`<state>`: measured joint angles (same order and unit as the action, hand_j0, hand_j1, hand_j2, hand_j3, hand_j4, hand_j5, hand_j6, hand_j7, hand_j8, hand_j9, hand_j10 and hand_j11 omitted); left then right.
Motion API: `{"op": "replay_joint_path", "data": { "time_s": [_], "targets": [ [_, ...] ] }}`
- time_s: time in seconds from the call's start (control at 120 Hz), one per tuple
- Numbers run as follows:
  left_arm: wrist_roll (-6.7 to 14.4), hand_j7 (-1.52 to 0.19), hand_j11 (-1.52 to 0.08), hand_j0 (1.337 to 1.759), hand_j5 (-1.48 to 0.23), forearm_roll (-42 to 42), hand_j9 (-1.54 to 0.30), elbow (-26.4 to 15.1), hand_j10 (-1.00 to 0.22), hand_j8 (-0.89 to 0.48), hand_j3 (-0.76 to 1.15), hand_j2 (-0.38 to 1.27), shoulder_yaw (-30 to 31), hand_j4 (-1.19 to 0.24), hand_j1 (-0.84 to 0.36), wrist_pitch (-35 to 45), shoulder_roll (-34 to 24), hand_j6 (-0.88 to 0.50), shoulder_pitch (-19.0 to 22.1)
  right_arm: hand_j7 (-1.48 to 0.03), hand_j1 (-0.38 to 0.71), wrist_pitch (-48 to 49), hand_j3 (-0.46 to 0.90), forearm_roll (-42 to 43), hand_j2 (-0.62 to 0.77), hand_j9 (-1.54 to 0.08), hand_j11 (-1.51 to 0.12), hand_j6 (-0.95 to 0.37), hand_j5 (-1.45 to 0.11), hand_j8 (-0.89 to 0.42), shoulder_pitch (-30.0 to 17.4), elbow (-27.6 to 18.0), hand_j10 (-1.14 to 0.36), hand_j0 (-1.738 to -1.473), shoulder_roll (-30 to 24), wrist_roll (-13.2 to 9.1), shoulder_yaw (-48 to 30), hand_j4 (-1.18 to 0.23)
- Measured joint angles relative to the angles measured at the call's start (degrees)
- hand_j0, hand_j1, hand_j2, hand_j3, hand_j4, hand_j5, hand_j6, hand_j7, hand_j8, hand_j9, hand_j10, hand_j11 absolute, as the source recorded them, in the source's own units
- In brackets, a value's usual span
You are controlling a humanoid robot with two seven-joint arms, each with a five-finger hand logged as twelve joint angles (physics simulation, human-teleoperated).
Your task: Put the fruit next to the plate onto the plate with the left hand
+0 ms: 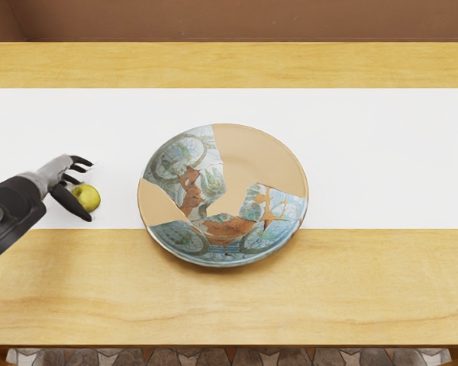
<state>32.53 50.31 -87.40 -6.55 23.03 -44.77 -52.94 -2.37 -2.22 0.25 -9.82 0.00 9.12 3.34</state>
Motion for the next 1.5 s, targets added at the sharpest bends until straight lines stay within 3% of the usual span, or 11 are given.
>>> {"op": "replay_joint_path", "data": {
  "time_s": [0.108,0.125,0.383,0.842,1.125,1.308,1.5],
  "targets": [
    [1.0,-0.34,-0.47,1.658,-0.33,0.5,-0.21,-0.9,-0.22,-0.47,0.0,0.05,0.3,-0.25,0.05,0.7,0.0,-0.24,0.0,-0.05,-0.3,0.0,0.0,0.0,-0.01,-0.05,-0.05,-0.04,-0.05,-0.04,0.0,0.0,-0.04,-1.658,0.0,0.0,0.0,-0.04],
    [1.3,-0.34,-0.46,1.658,-0.33,0.5,-0.29,-1.0,-0.22,-0.44,0.0,0.05,0.3,-0.25,0.05,0.9,0.0,-0.25,0.0,-0.05,-0.3,0.0,0.0,0.0,-0.01,-0.05,-0.05,-0.04,-0.05,-0.04,0.0,0.0,-0.04,-1.658,0.0,0.0,0.0,-0.04],
    [2.4,-0.34,-0.37,1.658,-0.33,-0.6,-0.31,-4.1,-0.25,-0.32,0.0,0.05,0.6,-0.26,0.05,2.5,-2.7,-0.26,-1.4,-0.05,-0.3,0.0,0.0,0.0,-0.01,-0.05,-0.05,-0.04,-0.05,-0.04,0.2,0.0,-0.04,-1.658,0.0,0.0,0.0,-0.04],
    [2.5,-0.43,-0.43,1.658,-0.43,-1.2,-0.42,-4.9,-0.33,-0.34,0.0,0.07,1.7,-0.33,-0.04,2.8,-1.4,-0.33,-1.5,-0.05,-0.3,0.0,0.0,0.0,-0.01,-0.05,-0.05,-0.04,-0.05,-0.04,0.3,0.0,-0.04,-1.658,0.0,-0.1,0.0,-0.04],
    [2.5,-0.66,-0.66,1.658,-0.65,-1.2,-0.66,-5.2,-0.51,-0.48,0.0,0.11,3.0,-0.51,-0.25,2.8,-1.5,-0.5,-2.0,-0.05,-0.3,0.0,0.0,0.0,-0.01,-0.05,-0.05,-0.04,-0.05,-0.04,0.3,0.0,-0.04,-1.658,0.0,-0.1,0.0,-0.04],
    [2.5,-0.85,-0.87,1.654,-0.84,-1.0,-0.87,-5.5,-0.65,-0.43,0.0,0.26,3.3,-0.66,-0.29,2.8,-1.5,-0.46,-2.1,-0.05,-0.3,0.0,0.0,0.0,-0.01,-0.05,-0.05,-0.04,-0.05,-0.04,0.3,0.0,-0.04,-1.658,0.0,-0.1,0.0,-0.04],
    [2.5,-1.02,-1.06,1.65,-0.99,-0.9,-1.05,-6.0,-0.65,-0.39,0.0,0.46,3.3,-0.8,-0.33,2.7,-1.5,-0.43,-2.1,-0.05,-0.3,0.0,0.0,0.0,-0.01,-0.05,-0.05,-0.04,-0.05,-0.04,0.3,0.0,-0.04,-1.658,0.0,-0.1,0.0,-0.04]
  ]
}}
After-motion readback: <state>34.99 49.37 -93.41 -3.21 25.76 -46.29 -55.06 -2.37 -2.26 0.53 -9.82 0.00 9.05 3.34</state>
